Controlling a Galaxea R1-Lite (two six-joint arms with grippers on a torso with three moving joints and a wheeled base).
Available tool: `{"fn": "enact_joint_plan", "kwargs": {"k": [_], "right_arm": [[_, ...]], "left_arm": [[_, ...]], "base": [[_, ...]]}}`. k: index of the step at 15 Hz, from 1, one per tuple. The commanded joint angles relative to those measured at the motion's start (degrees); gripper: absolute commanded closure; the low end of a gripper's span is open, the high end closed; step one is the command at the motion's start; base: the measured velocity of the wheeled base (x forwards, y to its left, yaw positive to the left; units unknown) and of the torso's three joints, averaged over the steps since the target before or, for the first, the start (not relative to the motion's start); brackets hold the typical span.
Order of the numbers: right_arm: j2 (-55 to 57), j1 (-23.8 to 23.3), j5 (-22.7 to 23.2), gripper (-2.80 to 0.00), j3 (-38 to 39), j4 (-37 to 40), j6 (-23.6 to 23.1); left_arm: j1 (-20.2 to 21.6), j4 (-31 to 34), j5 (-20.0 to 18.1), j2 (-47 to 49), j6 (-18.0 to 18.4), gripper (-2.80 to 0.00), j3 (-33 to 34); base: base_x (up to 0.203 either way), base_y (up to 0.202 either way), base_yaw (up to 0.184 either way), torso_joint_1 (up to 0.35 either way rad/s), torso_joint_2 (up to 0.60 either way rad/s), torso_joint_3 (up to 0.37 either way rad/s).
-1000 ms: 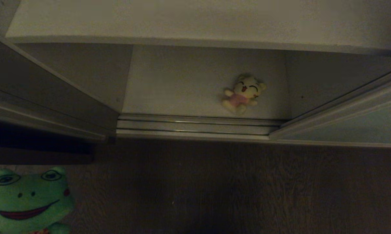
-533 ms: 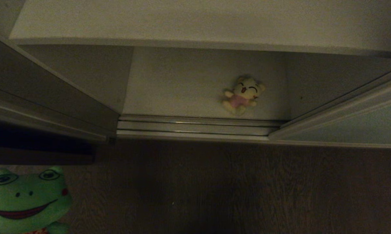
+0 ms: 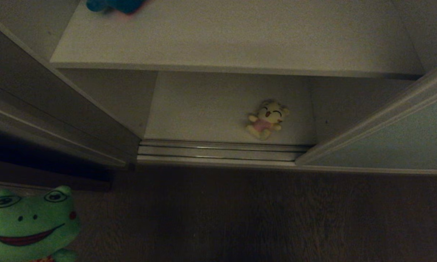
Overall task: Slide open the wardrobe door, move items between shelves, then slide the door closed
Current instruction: Place the green doll on the higher shelf
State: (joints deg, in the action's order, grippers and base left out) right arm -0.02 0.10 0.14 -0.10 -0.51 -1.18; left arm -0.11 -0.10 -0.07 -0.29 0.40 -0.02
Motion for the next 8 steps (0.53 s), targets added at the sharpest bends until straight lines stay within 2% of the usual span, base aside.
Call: {"fn": "enact_joint_plan", "kwargs": {"k": [1,8], "right_arm": [[-0.06,0.07,0.04,0.00,0.01,-0.02,0.03],[-0.06,-0.01,0.04,0.00,0.01,-0.02,-0.05]], "left_arm": [[0.02,-0.08,-0.01,0.35,0.04,0.00,0.02],[-0.07,-0.08,-0.10,0.38,0.21,0.00,0.02]], "base": [[0.000,0.000,0.000,-0.002,0.01,0.207],[0.000,0.000,0.000,0.003,0.00,0.203]]}}
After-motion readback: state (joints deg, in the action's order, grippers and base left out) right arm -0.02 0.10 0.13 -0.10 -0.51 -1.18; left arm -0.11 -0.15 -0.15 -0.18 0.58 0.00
